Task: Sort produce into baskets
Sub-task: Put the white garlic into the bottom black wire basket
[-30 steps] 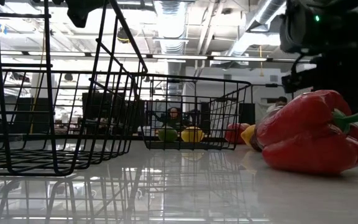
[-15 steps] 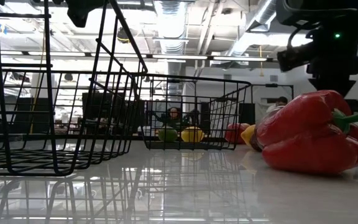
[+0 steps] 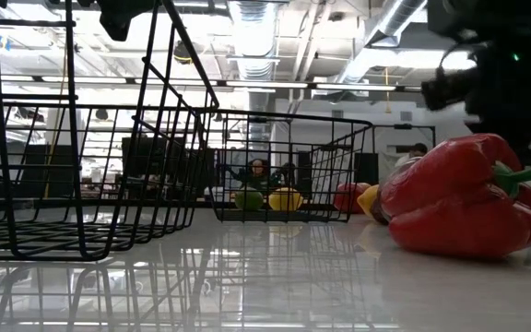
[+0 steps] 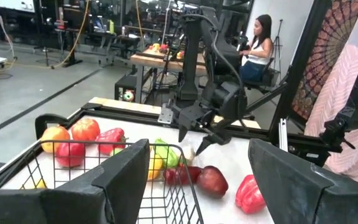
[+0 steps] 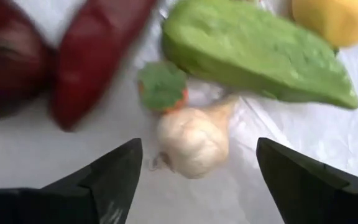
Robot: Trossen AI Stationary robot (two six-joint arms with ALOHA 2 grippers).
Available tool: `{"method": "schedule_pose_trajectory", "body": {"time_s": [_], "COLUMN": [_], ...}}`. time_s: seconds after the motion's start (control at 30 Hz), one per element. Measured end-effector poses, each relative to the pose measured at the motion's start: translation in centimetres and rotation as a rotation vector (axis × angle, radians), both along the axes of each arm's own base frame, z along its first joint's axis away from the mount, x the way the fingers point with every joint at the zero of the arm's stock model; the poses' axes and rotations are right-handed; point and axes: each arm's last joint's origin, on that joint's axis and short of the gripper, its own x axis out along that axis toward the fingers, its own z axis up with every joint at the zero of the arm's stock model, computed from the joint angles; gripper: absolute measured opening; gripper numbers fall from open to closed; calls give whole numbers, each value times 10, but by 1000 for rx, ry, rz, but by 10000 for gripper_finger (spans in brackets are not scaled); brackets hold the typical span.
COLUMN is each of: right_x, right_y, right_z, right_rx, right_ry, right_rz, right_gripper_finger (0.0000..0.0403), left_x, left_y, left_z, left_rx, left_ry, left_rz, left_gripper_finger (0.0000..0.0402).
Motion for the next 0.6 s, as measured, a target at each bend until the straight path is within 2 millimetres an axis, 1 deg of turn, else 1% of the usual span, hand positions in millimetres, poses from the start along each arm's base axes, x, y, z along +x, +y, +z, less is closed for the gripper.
{"method": "schedule_pose_trajectory", "body": {"time_s": [0.1, 0.17, 0.33, 0.6], "right_x": [-6, -8, -11, -11], "right_y": [-1, -2, -4, -4], "right_z": [-13, -18, -24, -31], "right_rx": [-3, -17, -27, -15], "right_ry": [-4, -9, -15, -48], "right_rz": [-10, -21, -25, -16], "right_gripper_finger": [343, 339, 318, 266], "left_x": [0, 0, 0, 0], "left_y": [0, 0, 0, 0], "left_z": [0, 0, 0, 0], "left_rx": [0, 0, 3, 2], "left_ry": [2, 2, 2, 1], "left_rz": [0, 0, 0, 8], "left_gripper_finger": [261, 261, 261, 261]}}
